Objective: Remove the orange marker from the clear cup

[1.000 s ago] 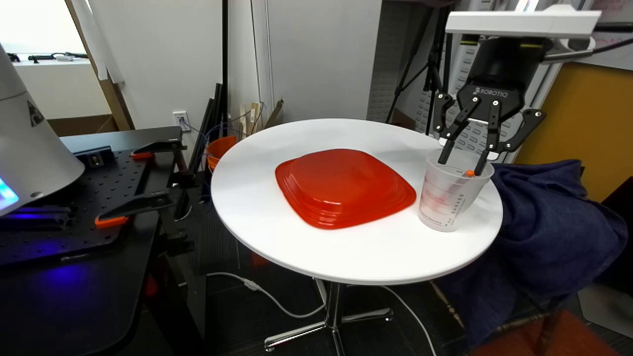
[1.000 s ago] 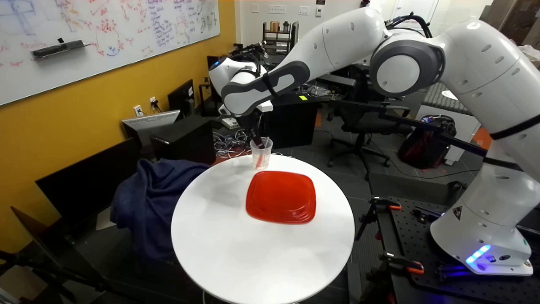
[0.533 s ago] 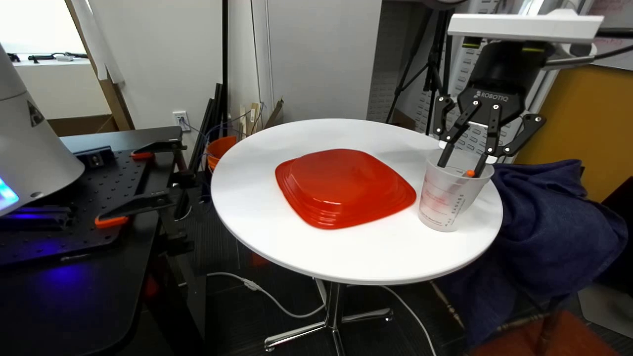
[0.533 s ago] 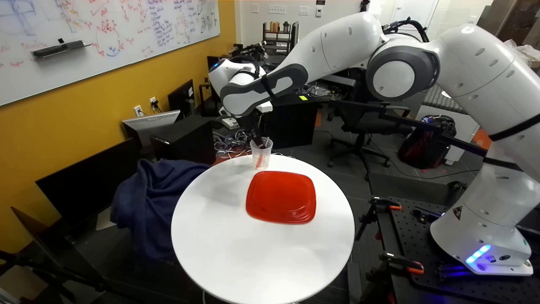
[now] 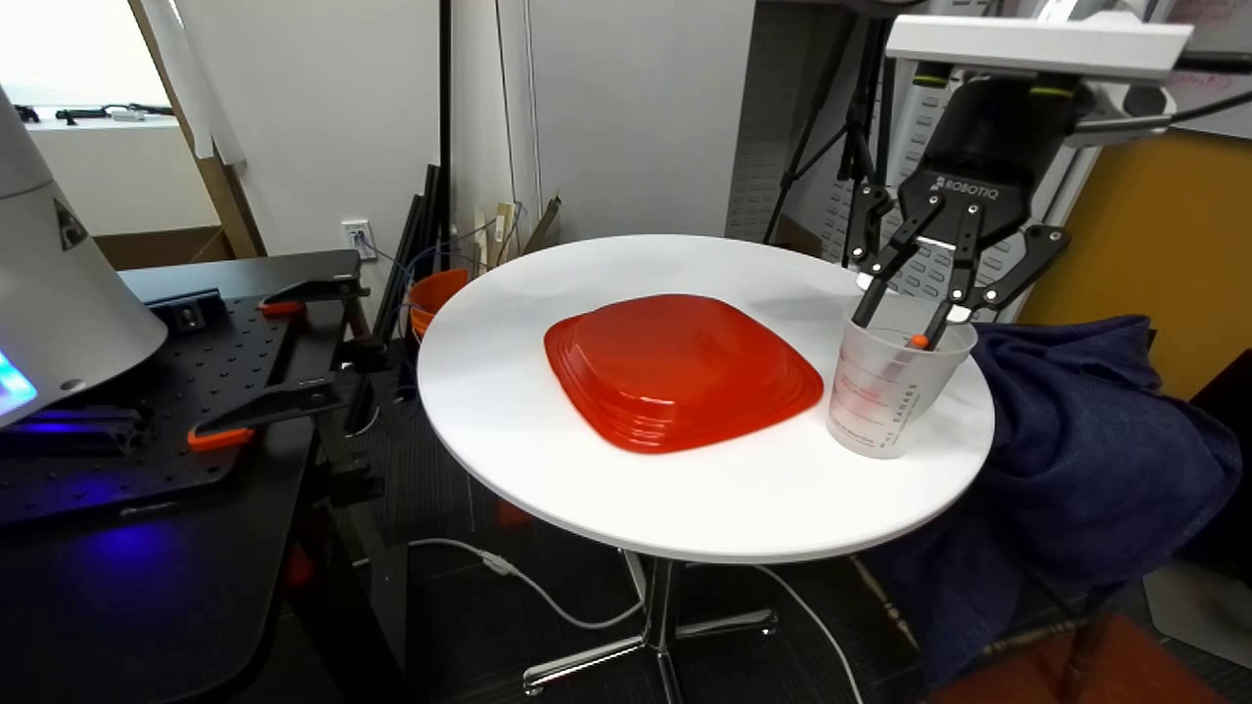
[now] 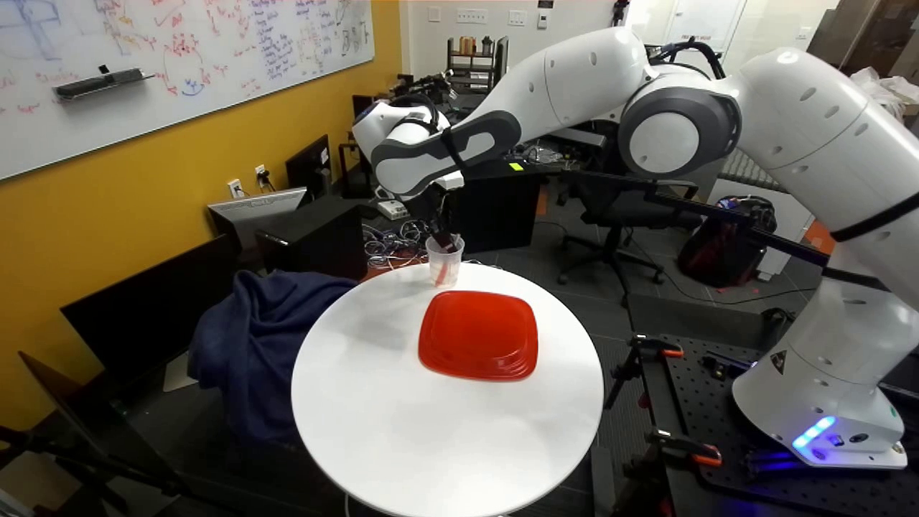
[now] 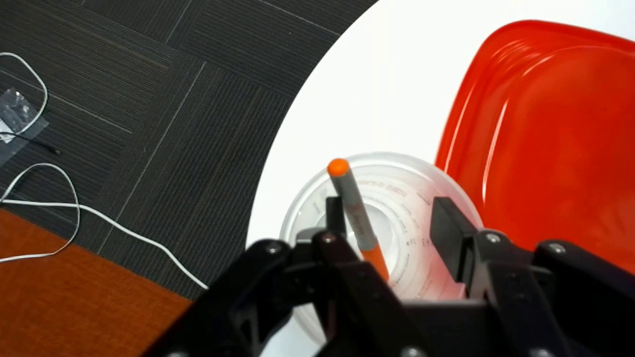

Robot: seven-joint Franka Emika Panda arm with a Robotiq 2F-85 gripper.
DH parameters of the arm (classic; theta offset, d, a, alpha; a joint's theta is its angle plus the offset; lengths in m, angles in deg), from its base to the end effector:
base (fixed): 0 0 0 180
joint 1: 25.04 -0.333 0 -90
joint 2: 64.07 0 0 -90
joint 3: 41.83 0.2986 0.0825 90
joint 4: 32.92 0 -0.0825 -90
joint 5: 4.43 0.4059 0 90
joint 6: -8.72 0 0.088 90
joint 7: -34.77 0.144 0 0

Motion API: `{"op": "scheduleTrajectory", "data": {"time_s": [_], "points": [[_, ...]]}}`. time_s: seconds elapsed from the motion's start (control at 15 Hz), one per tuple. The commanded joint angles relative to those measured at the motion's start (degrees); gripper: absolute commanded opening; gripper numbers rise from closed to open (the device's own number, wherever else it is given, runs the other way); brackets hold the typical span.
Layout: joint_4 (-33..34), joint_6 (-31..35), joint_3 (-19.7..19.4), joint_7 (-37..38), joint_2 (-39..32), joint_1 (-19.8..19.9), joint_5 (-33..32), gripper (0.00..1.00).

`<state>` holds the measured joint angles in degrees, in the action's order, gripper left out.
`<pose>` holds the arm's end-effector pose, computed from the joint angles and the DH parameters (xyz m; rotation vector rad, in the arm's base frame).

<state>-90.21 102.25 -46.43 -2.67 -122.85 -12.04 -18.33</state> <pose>0.6889 -0.2369 0.1536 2.8857 0.6374 -0.7343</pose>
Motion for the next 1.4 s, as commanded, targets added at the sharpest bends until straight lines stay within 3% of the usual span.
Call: {"op": "scheduleTrajectory", "data": {"time_s": [0.0, 1.33], "points": [[4.8, -4.7, 0.0, -0.8, -2.0, 0.0, -0.2, 0.51], [15.7, -8.7, -1.8, 1.6, -8.9, -0.5, -1.1, 0.49]]}}
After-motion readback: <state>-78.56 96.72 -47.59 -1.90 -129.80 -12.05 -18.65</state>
